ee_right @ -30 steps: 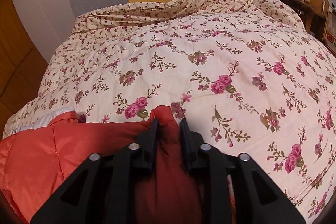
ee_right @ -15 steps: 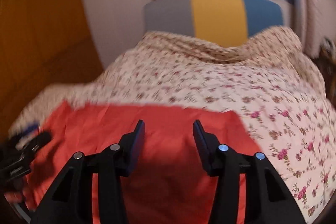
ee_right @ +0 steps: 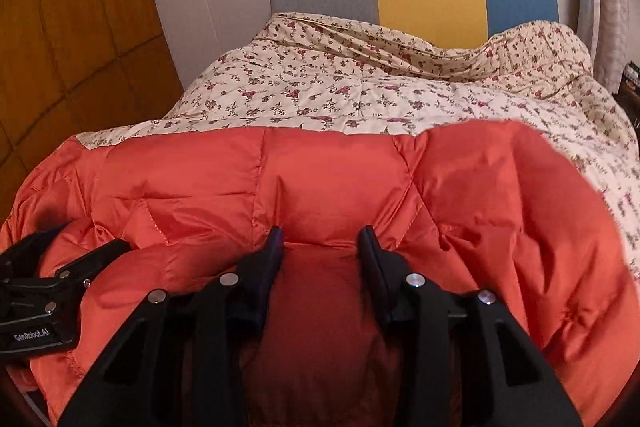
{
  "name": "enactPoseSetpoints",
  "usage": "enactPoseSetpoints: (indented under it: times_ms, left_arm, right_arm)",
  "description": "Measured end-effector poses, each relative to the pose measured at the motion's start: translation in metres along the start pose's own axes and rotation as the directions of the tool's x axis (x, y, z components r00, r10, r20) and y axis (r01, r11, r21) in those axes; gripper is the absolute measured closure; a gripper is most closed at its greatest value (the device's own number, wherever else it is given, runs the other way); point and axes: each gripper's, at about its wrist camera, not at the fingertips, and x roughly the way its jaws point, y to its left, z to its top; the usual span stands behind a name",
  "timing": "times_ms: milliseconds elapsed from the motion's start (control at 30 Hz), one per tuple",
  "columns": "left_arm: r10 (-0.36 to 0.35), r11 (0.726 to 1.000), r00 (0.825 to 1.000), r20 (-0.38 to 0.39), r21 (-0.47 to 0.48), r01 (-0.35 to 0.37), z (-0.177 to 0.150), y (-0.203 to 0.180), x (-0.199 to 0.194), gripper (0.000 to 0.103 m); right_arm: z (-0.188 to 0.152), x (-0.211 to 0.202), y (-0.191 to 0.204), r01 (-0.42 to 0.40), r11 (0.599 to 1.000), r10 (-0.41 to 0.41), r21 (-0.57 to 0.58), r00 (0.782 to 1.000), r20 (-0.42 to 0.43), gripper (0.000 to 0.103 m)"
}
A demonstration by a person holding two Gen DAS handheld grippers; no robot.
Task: Fold large clothes
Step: 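Press the folded jacket flat with both open tools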
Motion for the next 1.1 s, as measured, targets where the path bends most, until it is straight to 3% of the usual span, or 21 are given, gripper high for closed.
enactPoseSetpoints:
  times_ms: [133, 333, 433, 500, 567, 733, 800, 1100]
  left_arm:
    - [0.019, 1.0, 0.999, 0.033, 0.011, -0.02, -0.006, -0.004, 0.004, 0.005]
    - [0.037, 0.999, 0.999, -0.027, 0.023, -0.036, 0.0, -0.006, 0.003, 0.005]
    - [0.022, 0.999, 1.0, -0.02, -0.029, -0.023, 0.012, 0.002, -0.017, 0.005]
    - [0.061, 0.995, 0.997, 0.041, -0.082, -0.058, 0.024, 0.012, -0.033, 0.005]
    - [0.11, 0.989, 0.991, 0.073, -0.111, -0.101, 0.041, 0.021, -0.036, 0.005]
    - [0.241, 0.97, 0.97, 0.016, -0.02, -0.241, 0.051, 0.03, 0.001, 0.005]
    - [0.21, 0.977, 0.978, -0.018, -0.026, -0.21, 0.046, 0.037, 0.016, 0.004]
    - [0.135, 0.987, 0.991, -0.017, -0.082, -0.136, 0.034, 0.049, 0.035, 0.003]
  right_arm:
    - [-0.001, 0.006, 0.0, 0.008, 1.0, -0.008, 0.001, 1.0, 0.003, 0.064]
    - [0.008, 0.0, -0.001, -0.005, 1.0, 0.005, -0.006, 0.999, -0.038, 0.059]
    - [0.014, -0.031, -0.011, -0.046, 0.998, 0.045, 0.036, 0.998, 0.034, 0.057]
    - [0.022, -0.045, -0.022, -0.008, 0.998, 0.003, 0.069, 0.998, 0.069, 0.057]
    - [0.03, -0.043, -0.031, 0.031, 0.996, -0.035, 0.09, 0.998, 0.047, 0.056]
    - [0.031, -0.015, -0.047, 0.174, 0.983, -0.172, 0.065, 0.984, -0.037, 0.057]
    - [0.026, -0.005, -0.052, 0.177, 0.982, -0.173, 0.067, 0.983, -0.06, 0.056]
    - [0.017, 0.012, -0.059, 0.158, 0.982, -0.156, 0.1, 0.987, -0.034, 0.056]
